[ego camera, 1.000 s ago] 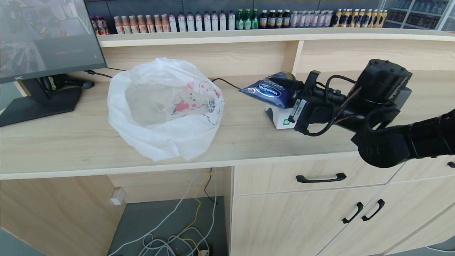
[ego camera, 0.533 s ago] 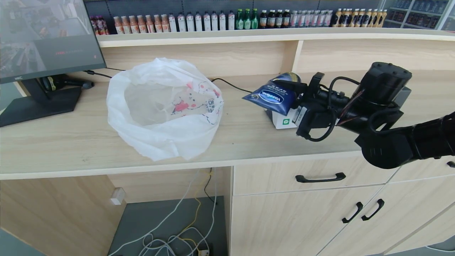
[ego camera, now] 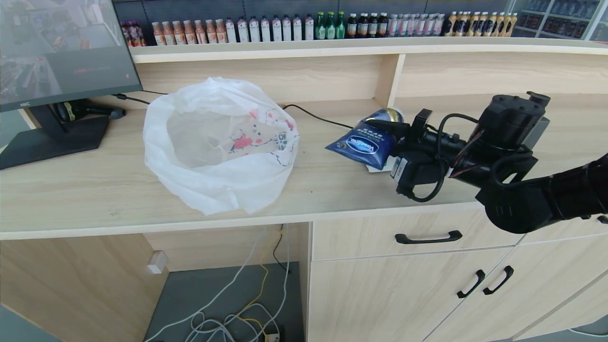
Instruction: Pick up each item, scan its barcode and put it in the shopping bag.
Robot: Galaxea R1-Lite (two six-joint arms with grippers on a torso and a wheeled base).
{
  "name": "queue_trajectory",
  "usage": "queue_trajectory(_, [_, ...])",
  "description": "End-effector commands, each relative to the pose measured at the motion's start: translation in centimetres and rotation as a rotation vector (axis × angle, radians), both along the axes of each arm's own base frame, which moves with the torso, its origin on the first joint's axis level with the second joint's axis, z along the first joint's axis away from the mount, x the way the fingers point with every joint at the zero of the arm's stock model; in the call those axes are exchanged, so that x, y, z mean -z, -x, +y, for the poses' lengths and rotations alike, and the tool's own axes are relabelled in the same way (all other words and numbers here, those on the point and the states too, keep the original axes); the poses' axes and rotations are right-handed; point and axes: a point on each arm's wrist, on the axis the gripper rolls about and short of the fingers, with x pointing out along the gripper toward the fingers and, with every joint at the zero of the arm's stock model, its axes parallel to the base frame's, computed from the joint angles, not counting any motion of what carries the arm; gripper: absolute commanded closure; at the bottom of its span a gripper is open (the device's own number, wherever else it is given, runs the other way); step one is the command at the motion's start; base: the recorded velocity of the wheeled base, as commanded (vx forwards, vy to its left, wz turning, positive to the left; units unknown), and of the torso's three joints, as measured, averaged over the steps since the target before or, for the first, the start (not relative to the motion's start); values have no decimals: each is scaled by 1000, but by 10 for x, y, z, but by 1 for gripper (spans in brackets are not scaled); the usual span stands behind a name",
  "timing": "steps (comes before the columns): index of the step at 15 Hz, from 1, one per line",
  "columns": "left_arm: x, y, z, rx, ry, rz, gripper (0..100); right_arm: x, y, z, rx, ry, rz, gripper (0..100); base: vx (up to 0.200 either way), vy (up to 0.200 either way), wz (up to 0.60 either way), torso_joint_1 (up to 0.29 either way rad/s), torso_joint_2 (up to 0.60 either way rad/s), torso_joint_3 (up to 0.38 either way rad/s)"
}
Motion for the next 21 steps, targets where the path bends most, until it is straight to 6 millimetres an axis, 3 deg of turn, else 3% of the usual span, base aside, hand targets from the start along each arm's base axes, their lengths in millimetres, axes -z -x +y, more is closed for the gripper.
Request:
queue_trajectory(1, [0,0,0,0,0,1,0,1,1,0,0,1,2,100,0,0,0,0,0,0])
queue_trajectory(21, [0,0,0,0,0,-1,0,8,5,2,1,35,-9,100,0,0,0,0,0,0])
